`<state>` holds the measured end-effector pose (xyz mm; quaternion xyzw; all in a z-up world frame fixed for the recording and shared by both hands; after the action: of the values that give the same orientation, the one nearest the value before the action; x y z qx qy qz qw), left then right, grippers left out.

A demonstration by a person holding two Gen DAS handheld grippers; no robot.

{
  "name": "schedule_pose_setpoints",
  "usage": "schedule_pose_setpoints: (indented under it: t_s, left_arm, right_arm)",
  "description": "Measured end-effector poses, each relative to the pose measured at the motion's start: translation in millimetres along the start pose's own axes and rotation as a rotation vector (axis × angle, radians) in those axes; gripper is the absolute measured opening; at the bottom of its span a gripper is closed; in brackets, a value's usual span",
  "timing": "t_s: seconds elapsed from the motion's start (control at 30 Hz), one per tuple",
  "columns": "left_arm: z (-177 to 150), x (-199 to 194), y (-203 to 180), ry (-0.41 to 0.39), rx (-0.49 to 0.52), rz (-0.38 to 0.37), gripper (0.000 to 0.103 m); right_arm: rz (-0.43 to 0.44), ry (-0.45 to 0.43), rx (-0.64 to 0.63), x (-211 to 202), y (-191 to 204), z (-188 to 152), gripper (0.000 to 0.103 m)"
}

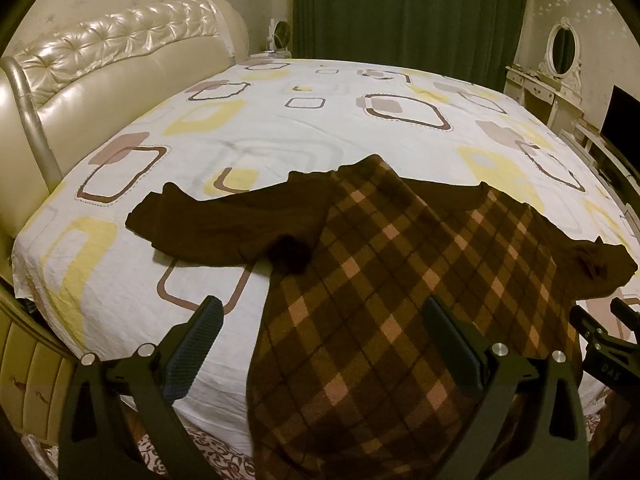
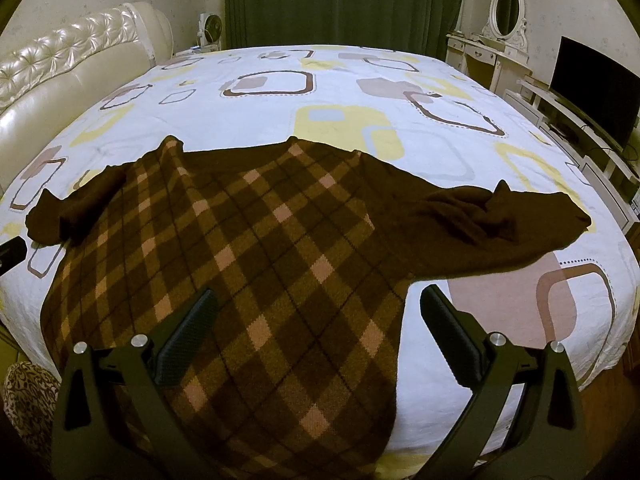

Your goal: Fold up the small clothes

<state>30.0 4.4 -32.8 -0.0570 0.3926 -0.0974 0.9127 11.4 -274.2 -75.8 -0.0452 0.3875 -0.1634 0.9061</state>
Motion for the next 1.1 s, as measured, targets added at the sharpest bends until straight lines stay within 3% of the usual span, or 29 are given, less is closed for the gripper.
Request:
schedule_pose_setpoints:
  t_s: [0.77,0.93,1.1]
  left_arm:
    - [-0.3,1.5,-6.6,-0.014,0.009,-0.011,0.099]
    - [0.6,3.4,-4.1,-0.009,-0.002,-0.019,0.099]
    - [3.9,9.1,4.8,-0.014,-0.02,-0.02,0.099]
  right_arm:
    - [-0.003,0.015,0.017,10.9,-2.9,-8.4,0.101]
    - [0.026,0.044,0.067,17.9,-26.7,1.5,0.101]
    - [0.083,0.06,0.198,28.5,-87.1,28.3,0.101]
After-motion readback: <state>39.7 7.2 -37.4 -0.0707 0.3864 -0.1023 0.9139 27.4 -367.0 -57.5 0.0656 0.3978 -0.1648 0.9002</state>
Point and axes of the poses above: each gripper's, at about its wrist camera, not at the fingertips, and x roughly the way its jaws point, y to its left, z to its top, the point moved 5 cm from there along x, roughly the way its jaws point, and after that the axes turned 14 degrees about -z, right-handed, at the moved point
